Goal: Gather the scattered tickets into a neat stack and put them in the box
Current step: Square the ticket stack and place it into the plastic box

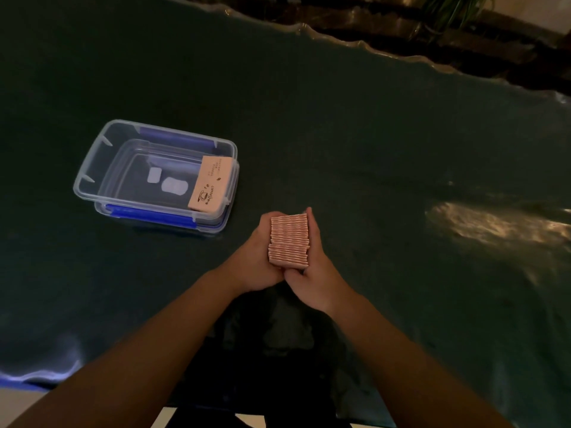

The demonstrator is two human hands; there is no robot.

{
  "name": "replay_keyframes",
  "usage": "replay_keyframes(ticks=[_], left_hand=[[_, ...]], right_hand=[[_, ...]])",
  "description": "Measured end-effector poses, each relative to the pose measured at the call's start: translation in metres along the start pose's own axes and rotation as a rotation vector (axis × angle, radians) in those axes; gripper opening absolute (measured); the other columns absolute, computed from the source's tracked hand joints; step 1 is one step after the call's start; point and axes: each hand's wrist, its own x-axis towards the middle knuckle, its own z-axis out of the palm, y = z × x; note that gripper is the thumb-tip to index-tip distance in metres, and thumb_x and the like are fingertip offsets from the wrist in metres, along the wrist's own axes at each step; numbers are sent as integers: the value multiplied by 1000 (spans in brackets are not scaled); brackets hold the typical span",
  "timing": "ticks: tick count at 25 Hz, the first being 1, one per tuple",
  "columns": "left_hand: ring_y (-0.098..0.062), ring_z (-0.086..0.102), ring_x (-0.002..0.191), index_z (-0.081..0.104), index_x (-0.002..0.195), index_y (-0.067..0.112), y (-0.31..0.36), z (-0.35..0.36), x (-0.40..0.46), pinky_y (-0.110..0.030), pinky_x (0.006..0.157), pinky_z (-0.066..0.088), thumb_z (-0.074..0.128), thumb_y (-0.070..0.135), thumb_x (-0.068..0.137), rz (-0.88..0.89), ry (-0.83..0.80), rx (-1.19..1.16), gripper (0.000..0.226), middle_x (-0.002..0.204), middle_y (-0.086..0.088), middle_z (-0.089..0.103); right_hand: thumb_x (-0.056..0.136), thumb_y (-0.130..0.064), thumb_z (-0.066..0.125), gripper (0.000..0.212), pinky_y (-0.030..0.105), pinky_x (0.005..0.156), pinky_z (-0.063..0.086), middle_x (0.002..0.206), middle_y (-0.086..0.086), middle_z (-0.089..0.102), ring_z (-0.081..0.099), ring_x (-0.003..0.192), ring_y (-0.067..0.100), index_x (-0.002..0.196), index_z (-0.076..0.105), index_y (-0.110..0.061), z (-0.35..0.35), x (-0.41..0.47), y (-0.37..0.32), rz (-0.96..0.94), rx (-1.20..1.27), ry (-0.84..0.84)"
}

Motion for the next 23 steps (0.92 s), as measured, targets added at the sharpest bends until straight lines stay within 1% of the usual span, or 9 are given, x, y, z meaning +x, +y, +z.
replay_keyframes(ticks=[3, 8, 10, 12, 14, 17, 19, 21, 23], left_hand=[[-7, 54, 126, 40, 144, 20, -1, 1, -3, -27, 111, 46, 91, 20, 75, -2, 21, 25, 85, 138, 4, 43], [6, 64, 115, 48, 135, 34, 1, -9, -5, -8, 89, 48, 99, 12, 64, -136, 86, -172, 89, 124, 11, 67], [-1, 66, 120, 52, 136, 34, 2, -16, -9, -16, 90, 52, 98, 3, 61, -230, 98, -320, 94, 127, 7, 70], [-18, 69, 121, 57, 138, 20, 7, -20, -14, -30, 91, 57, 96, -3, 59, -313, 92, -493, 91, 126, -4, 74], [-30, 73, 116, 66, 126, 10, 14, -19, -17, -42, 93, 61, 87, -5, 61, -317, 74, -657, 69, 116, -11, 79], [-32, 76, 104, 75, 109, 10, 22, -12, -16, -42, 88, 64, 70, -10, 69, -194, 53, -824, 44, 104, -12, 81], [-33, 74, 106, 71, 117, 7, 22, -12, -15, -42, 87, 64, 65, -9, 72, -179, 50, -858, 48, 109, -15, 78], [-39, 68, 118, 49, 142, 4, 16, -19, -15, -46, 91, 62, 68, -10, 73, -214, 45, -854, 73, 123, -23, 69], [-37, 65, 126, 40, 149, 19, 9, -34, -16, -48, 95, 61, 82, -3, 68, -244, 22, -748, 94, 132, -19, 66]], right_hand=[[87, -11, 62, 119, -2, 94, 41, 167, -8, 42, 54, 120, -25, 152, -18, -72, 4, -2, 7, 25, 17, -32], [79, -6, 66, 102, 16, 100, 52, 163, 1, 47, 58, 133, -4, 165, 22, -37, 2, 4, 0, 10, 167, -9], [75, -15, 79, 94, 28, 108, 55, 155, -1, 56, 60, 135, 2, 158, 40, -30, -6, 5, -4, 1, 238, 1], [69, -28, 89, 90, 39, 111, 55, 148, -5, 61, 63, 134, 8, 149, 50, -35, -12, 0, -7, 14, 307, 28], [65, -28, 93, 99, 46, 112, 55, 147, 0, 64, 66, 133, 16, 153, 47, -32, -10, -8, -8, 83, 459, 78], [67, -11, 94, 110, 50, 113, 53, 143, 5, 70, 67, 134, 23, 160, 37, -25, 5, -18, -8, 115, 631, 136], [67, -6, 93, 109, 46, 109, 56, 143, 4, 71, 67, 133, 21, 158, 38, -28, 12, -20, -6, 96, 649, 178], [64, -9, 93, 106, 40, 104, 60, 140, -1, 72, 69, 131, 18, 154, 41, -31, 5, -19, -4, 88, 649, 209], [60, -12, 94, 100, 42, 104, 60, 135, -6, 74, 70, 129, 16, 146, 48, -34, -8, -18, -1, 93, 603, 200]])
